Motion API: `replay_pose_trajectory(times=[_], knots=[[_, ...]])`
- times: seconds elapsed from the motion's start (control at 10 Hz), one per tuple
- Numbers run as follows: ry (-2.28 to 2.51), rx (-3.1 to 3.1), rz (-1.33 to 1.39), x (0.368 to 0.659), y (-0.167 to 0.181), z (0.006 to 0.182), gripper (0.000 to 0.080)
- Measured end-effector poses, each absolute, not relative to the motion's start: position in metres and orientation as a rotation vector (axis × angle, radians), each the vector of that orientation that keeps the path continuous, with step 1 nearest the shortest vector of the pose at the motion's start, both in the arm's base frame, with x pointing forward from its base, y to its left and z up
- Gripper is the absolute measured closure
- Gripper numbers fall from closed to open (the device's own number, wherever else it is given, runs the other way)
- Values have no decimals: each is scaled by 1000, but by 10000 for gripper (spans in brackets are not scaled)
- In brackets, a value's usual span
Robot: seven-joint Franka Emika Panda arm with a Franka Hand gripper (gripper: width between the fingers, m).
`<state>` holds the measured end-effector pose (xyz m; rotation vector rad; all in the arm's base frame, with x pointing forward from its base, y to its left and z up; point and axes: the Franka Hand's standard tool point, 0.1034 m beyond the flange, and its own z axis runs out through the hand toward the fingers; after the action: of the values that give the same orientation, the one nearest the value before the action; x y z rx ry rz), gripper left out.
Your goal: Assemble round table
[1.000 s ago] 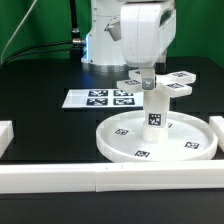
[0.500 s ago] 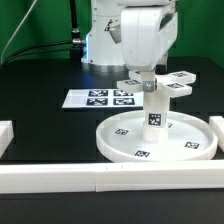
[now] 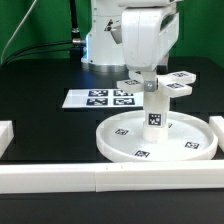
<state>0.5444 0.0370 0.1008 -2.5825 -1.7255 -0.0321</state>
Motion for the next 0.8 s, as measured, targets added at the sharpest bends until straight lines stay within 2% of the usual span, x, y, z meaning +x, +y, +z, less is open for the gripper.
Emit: replay_pose_trajectory(times=[0.1, 0.4, 0.8], knots=[[-1704, -2597, -32, 544, 37, 101, 361], [-1535, -2698, -28, 544, 37, 101, 361], [-893, -2967, -18, 544, 39, 101, 361]])
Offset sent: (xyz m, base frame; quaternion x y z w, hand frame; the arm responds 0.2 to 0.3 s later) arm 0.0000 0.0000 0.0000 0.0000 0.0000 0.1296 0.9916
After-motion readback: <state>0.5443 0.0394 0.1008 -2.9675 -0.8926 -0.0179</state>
